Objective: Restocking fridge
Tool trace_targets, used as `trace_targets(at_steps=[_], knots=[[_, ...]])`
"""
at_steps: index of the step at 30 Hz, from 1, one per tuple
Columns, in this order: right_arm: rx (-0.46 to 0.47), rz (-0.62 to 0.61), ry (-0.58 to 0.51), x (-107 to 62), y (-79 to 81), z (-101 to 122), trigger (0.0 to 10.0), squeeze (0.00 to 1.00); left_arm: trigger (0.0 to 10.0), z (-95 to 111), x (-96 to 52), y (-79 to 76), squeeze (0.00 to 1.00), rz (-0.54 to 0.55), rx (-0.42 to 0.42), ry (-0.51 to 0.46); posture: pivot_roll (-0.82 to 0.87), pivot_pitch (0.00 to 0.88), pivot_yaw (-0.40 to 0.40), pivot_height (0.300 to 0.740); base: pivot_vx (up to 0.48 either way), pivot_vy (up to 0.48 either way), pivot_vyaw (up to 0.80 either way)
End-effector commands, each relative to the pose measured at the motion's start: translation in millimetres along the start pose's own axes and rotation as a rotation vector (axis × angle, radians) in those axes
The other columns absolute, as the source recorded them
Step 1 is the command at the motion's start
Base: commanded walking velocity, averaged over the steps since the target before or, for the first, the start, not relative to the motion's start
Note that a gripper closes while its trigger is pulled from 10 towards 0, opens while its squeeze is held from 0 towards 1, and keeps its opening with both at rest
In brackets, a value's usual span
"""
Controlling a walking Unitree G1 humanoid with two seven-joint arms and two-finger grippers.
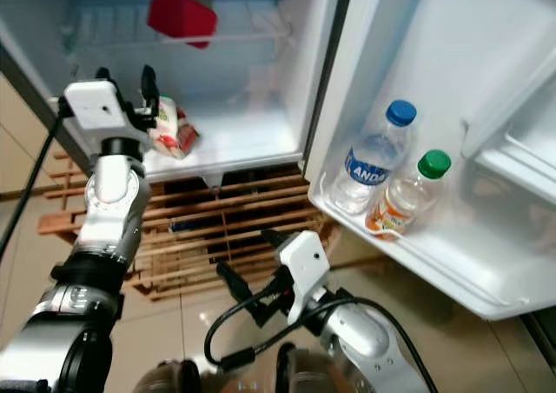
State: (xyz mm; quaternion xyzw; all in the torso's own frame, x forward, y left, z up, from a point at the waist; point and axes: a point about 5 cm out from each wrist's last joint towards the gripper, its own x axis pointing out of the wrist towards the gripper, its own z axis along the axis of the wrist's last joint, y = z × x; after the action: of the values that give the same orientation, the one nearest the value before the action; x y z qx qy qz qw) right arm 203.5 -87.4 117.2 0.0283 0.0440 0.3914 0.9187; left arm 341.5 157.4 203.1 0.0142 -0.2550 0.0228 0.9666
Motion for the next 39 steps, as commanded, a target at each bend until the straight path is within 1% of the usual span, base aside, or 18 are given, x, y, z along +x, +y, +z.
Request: trace_targets(at_steps=[1,3,7,9,11,12,13,16,17,19,21,24,27,28,30,33,36,39], knots=[[-0.002,-0.052,-0.019,1.4,-8.9,-1,10.0,0.0,10.0,5,-21.3,-15.3,0.0,-0.14,-0.026,0.033,-0.13,0.011,0.016,0.74,0.0,0.0,0.0],[0.014,-0.11,-0.032,4.2,-18.2,-4,10.0,0.0,10.0,12,-45.7,-15.5,0.0,-0.216,-0.042,0.06,-0.1,0.0,0.015,0.74,0.0,0.0,0.0],[0.019,-0.143,-0.034,9.8,-24.5,-9,10.0,0.0,10.0,16,-52.2,-10.9,0.0,-0.248,-0.032,0.073,-0.07,0.0,0.017,0.74,0.0,0.0,0.0],[0.01,-0.196,-0.05,14.4,-29.9,-9,10.0,0.0,10.0,15,-60.7,-6.3,0.0,-0.264,-0.009,0.099,-0.06,0.0,0.02,0.74,0.0,0.0,0.0],[0.015,-0.261,-0.069,16.6,-36.4,-9,10.0,0.0,10.0,6,-75.7,-1.6,0.0,-0.277,0.054,0.154,-0.06,0.0,0.027,0.74,0.0,0.0,0.0],[0.015,-0.261,-0.069,16.6,-36.4,-9,10.0,0.0,10.0,6,-75.7,-1.6,0.0,-0.277,0.054,0.154,-0.06,0.0,0.027,0.74,0.0,0.0,0.0],[0.016,-0.284,-0.077,17.3,-38.9,-9,10.0,0.0,10.0,4,-82.2,0.6,0.0,-0.277,0.075,0.186,-0.06,0.0,0.028,0.74,0.0,0.0,0.0],[0.016,-0.358,-0.1,15.3,-44.9,-11,10.0,0.0,10.0,-12,-117.2,17.6,0.0,-0.207,0.092,0.366,-0.06,0.0,0.033,0.74,0.0,0.0,0.0],[0.016,-0.358,-0.1,15.3,-44.9,-11,10.0,0.0,10.0,-12,-117.2,17.6,0.0,-0.207,0.092,0.366,-0.06,0.0,0.033,0.74,0.0,0.0,0.0],[0.02,-0.365,-0.097,15.2,-43.8,-17,10.0,0.0,10.0,-28,-135.3,28.0,0.0,-0.086,0.028,0.491,-0.06,0.0,0.026,0.74,0.0,0.0,0.0],[0.02,-0.364,-0.096,16.0,-43.2,-18,10.0,0.0,10.0,-30,-134.1,26.5,0.0,-0.084,0.03,0.492,-0.06,0.0,0.026,0.74,0.0,0.15,0.0],[0.016,-0.379,-0.098,18.2,-46.1,-21,10.0,0.0,10.0,-33,-124.0,17.9,0.0,-0.104,0.039,0.486,-0.06,0.0,0.024,0.74,0.0,0.48,0.0],[0.02,-0.412,-0.103,16.9,-49.9,-22,10.0,0.0,10.0,-37,-126.5,16.1,0.0,-0.121,0.041,0.51,-0.07,0.0,0.027,0.74,0.0,0.48,0.0],[0.032,-0.454,-0.095,12.8,-53.7,-26,10.0,0.0,10.0,-45,-135.5,17.0,0.0,-0.153,0.067,0.573,-0.07,0.0,0.033,0.74,0.0,0.48,0.0],[0.042,-0.474,-0.087,9.7,-54.8,-31,10.0,0.0,10.0,-50,-139.1,20.6,0.0,-0.159,0.081,0.607,-0.07,0.0,0.037,0.74,0.0,0.48,0.0],[0.039,-0.474,-0.081,9.4,-53.7,-34,10.0,0.0,10.0,-53,-132.1,23.5,0.0,-0.16,0.104,0.615,-0.07,0.0,0.04,0.74,0.0,0.48,0.0],[0.036,-0.476,-0.082,10.9,-53.2,-35,10.0,0.0,10.0,-57,-126.6,21.9,0.0,-0.175,0.121,0.62,-0.07,0.0,0.044,0.74,0.0,0.48,0.0],[0.03,-0.482,-0.084,11.8,-53.9,-35,10.0,0.0,10.0,-54,-119.2,17.1,0.0,-0.181,0.142,0.59,-0.08,0.0,0.045,0.74,0.0,0.0,0.0]])
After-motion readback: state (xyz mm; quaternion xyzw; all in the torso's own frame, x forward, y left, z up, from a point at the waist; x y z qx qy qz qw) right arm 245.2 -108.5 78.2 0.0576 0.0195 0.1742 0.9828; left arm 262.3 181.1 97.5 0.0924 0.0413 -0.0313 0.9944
